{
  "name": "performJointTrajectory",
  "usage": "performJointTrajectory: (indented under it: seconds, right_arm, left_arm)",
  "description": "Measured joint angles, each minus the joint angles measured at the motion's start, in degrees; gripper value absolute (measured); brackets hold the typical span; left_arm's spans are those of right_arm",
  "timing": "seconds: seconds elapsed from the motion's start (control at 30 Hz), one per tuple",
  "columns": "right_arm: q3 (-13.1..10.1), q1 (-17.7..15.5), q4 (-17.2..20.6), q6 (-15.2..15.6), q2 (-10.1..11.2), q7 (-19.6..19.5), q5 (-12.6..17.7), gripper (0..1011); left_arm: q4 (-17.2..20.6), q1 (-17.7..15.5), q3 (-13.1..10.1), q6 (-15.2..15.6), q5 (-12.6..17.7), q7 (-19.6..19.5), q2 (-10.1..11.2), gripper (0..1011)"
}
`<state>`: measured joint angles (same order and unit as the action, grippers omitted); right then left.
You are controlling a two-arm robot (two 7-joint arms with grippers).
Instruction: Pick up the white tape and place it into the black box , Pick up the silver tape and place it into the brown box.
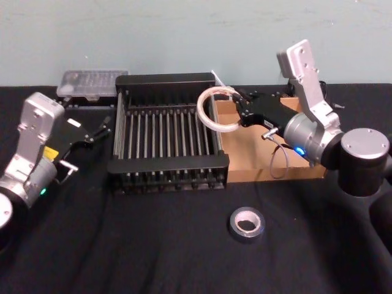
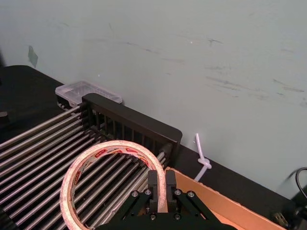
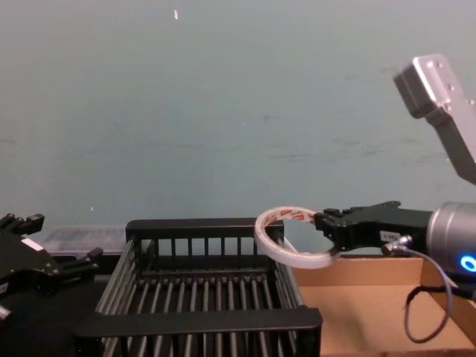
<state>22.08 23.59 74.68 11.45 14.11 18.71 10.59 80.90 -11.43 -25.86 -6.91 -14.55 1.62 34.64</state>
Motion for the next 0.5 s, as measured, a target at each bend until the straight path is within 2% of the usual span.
performJointTrajectory:
  seconds: [0.5]
  right_arm:
    - [2.0, 3.7, -4.2, 1.0, -3.0, 0.1, -2.6, 104]
  left_arm:
    - [0.0, 0.0, 0.0, 0.0, 0.0, 0.0, 0.0, 1001]
